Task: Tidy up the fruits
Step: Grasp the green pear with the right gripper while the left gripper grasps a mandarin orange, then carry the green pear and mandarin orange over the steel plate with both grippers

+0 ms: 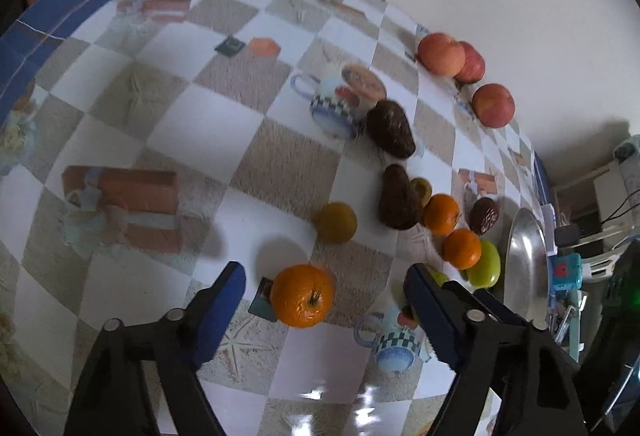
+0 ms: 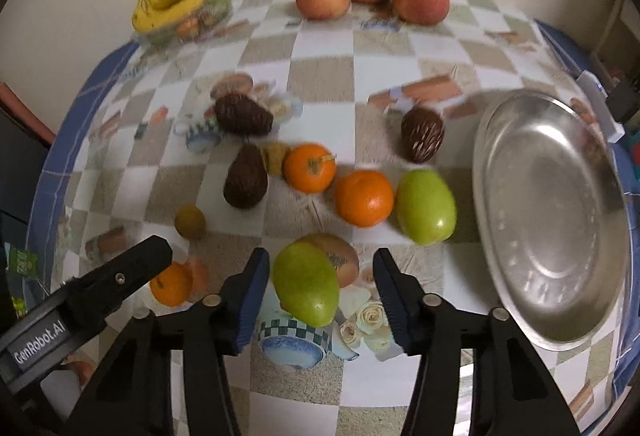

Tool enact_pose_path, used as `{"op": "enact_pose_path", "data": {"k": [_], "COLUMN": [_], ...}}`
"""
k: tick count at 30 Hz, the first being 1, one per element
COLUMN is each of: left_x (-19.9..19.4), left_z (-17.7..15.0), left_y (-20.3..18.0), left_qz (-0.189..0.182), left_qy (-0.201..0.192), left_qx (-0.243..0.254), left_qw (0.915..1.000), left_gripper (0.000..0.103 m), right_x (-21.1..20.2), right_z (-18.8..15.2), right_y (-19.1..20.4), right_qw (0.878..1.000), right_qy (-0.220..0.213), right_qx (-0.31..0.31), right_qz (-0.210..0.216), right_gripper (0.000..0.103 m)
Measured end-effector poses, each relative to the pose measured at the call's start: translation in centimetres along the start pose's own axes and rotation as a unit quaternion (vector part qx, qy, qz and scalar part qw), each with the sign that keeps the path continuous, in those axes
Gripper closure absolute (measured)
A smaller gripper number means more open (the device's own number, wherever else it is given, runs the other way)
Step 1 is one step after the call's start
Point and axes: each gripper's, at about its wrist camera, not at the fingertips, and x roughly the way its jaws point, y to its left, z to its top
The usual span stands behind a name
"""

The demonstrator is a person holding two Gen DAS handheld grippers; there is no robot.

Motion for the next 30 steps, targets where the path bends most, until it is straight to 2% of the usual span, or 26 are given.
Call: {"op": "enact_pose_path", "data": {"k": [6, 8, 10, 15, 23, 25, 30], "left_x": [0.8, 1.0, 1.3, 1.5, 1.3, 1.4, 1.5], "left_z": [-0.6, -0.7, -0.7, -0.9, -1.0, -1.0, -1.1], "left_y": [0.3, 0.6, 0.9, 1.0, 1.1, 1.0, 0.8], "left_qz": [-0.012, -0.005, -0.004, -0.005, 0.013, 0.016, 0.001], "left_qy": [0.029, 0.031, 0.039, 0.041, 0.037, 0.036, 0.045], "left_qx": [-0.014, -0.02, -0.026, -0.026, -0.024, -0.023, -0.035], "left_qw": [0.9994, 0.9993, 0.9989, 0.9988, 0.999, 0.999, 0.9984], "left_gripper": [0.035, 0.046, 0.051, 0.051, 0.063, 0.064, 0.065], "right_x": [1.2, 1.5, 1.7, 1.7, 2.6, 2.5, 1.9], "right_z": [-0.4, -0.5, -0.6, -0.6, -0.9, -0.9, -0.7], "right_y": [0.5, 0.6, 0.6, 0.5, 0.3, 0.4, 0.1], "right_qw": [1.0, 0.999, 0.998, 0.998, 0.995, 0.995, 0.995], "right_qy": [0.022, 0.03, 0.036, 0.033, 0.056, 0.056, 0.052], "right_qx": [-0.004, -0.004, 0.002, -0.003, 0.014, 0.01, 0.012], "right_qz": [0.019, 0.031, 0.042, 0.044, 0.082, 0.08, 0.084], "right_gripper": [0.054, 0.059, 0.06, 0.06, 0.061, 0.061, 0.061]}}
